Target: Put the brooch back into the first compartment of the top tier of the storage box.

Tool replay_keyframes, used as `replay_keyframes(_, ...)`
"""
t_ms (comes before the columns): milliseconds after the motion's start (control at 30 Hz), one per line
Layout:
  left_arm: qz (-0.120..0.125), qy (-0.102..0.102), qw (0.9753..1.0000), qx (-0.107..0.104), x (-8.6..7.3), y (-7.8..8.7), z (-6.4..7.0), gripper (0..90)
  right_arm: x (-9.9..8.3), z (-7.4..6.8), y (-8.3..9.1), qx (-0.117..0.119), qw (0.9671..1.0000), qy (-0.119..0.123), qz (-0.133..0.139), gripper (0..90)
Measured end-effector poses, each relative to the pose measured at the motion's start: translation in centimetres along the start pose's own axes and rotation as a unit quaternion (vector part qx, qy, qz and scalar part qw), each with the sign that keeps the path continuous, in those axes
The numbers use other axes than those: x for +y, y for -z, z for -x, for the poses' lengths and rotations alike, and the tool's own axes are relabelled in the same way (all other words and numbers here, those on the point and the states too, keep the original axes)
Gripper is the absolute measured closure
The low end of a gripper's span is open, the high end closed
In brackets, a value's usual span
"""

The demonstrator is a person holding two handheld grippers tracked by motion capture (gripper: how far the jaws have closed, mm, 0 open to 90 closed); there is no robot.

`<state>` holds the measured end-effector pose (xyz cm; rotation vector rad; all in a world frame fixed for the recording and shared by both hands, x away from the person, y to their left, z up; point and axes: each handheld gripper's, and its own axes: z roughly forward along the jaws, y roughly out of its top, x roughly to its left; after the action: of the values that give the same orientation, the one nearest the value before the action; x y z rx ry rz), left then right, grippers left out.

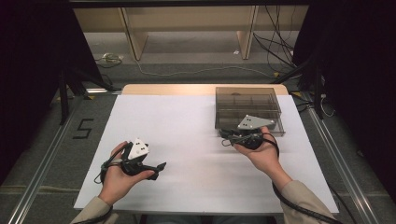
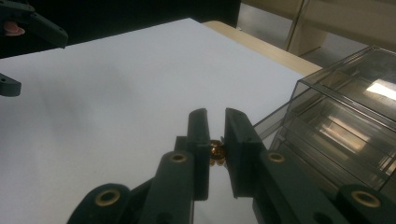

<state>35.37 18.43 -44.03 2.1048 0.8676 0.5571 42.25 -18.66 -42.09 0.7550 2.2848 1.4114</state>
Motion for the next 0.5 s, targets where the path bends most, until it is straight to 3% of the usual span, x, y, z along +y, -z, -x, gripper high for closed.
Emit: replay_keyframes(500,0.0,0.0,1.0,0.0,0.01,0.01,0.0,7.3,-0.02,0.2,0.11,-0.007,1.0,-0.001,-0.001,81.7)
